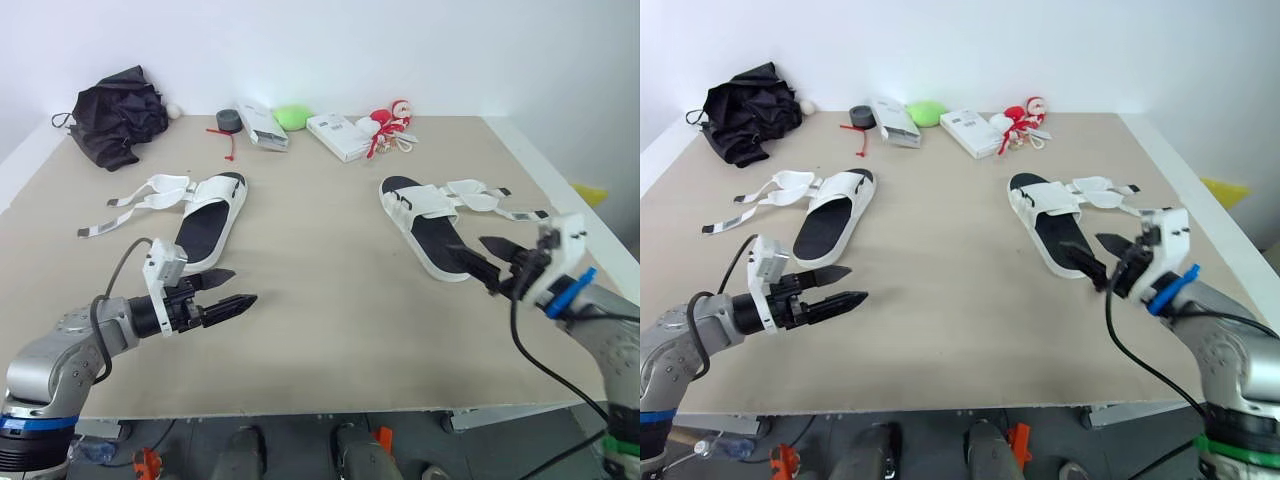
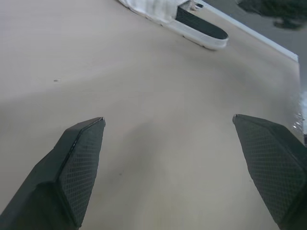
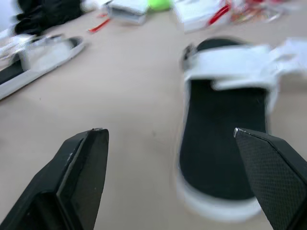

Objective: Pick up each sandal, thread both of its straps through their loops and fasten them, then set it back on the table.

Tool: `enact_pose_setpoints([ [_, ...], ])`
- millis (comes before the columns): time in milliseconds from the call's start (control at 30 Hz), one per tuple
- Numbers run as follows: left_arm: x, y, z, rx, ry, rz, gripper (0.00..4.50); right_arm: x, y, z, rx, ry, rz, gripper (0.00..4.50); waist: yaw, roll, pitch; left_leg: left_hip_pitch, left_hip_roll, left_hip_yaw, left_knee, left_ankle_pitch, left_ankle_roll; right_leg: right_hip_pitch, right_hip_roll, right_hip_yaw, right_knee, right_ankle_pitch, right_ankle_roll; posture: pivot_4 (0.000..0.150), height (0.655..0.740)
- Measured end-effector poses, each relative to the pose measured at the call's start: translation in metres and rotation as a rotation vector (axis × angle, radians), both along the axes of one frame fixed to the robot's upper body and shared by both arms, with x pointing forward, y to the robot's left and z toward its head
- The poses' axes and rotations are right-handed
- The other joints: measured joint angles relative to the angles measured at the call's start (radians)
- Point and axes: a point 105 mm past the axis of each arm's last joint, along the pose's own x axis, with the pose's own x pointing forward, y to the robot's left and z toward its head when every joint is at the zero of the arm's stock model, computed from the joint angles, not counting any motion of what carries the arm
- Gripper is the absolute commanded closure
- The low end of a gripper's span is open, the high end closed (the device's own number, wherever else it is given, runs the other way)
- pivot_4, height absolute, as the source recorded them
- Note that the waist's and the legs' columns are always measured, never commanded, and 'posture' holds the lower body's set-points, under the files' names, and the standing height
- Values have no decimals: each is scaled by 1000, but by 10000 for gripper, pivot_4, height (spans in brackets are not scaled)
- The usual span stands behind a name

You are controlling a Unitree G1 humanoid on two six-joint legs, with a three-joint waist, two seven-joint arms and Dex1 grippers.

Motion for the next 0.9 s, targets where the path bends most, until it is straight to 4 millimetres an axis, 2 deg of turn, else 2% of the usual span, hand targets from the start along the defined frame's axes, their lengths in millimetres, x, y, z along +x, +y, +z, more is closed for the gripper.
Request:
enact_pose_setpoints([
  [133,11,-9,6,-27,-55,2,893,14,6,-8,3,26,-16,0,4,0,0,-1,-1,-2,-1,0,0,1,0,0,0,1,7,1500,7380],
  [233,30,-19,11,-18,-146,50,893,31,21,-17,-8,50,5,0,3,0,0,-1,-2,-2,-1,-1,0,1,1,1,0,1,8,1500,7380],
  [433,47,-24,6,-5,-178,121,893,46,31,-29,-27,76,-1,0,3,0,0,-1,-2,-3,-3,-1,0,1,1,1,0,2,8,1500,7380],
  [467,49,-24,6,-7,-176,128,893,48,31,-29,-26,77,-5,0,3,0,0,-1,-2,-3,-3,-1,0,1,1,1,0,2,8,1500,7380],
  [500,57,-26,5,-19,-180,164,893,62,39,-25,-7,61,-20,0,1,0,0,-1,-2,-3,-2,0,0,1,1,1,0,3,9,1500,7380],
  [567,60,-27,8,-24,-197,175,893,79,46,-15,-10,29,-48,0,-3,0,0,-1,-1,-3,-2,0,0,1,2,1,0,3,9,1500,7380],
  [600,61,-27,7,-24,-194,179,0,82,46,-15,-21,26,-59,3896,-2,1,0,-1,-1,-3,-3,0,0,1,2,1,0,3,9,1500,7380],
  [633,61,-26,6,-23,-191,184,0,84,46,-16,-20,28,-66,4944,-2,1,0,-1,-1,-4,-3,0,0,1,2,1,0,3,9,1500,7380],
  [733,66,-23,4,-38,-180,216,0,96,44,-24,-21,55,-119,14562,-2,1,0,-1,-1,-4,-3,0,0,0,2,1,0,3,9,1500,7380],
  [767,67,-23,5,-47,-183,222,0,101,43,-26,-27,56,-140,19668,-2,1,0,-1,-1,-4,-3,0,0,1,2,1,0,4,8,1500,7380],
  [900,69,-17,9,-62,-190,251,0,109,40,-28,-44,35,-165,30676,-3,1,0,-1,-2,-4,-5,0,0,0,2,1,0,6,4,1500,7380],
])
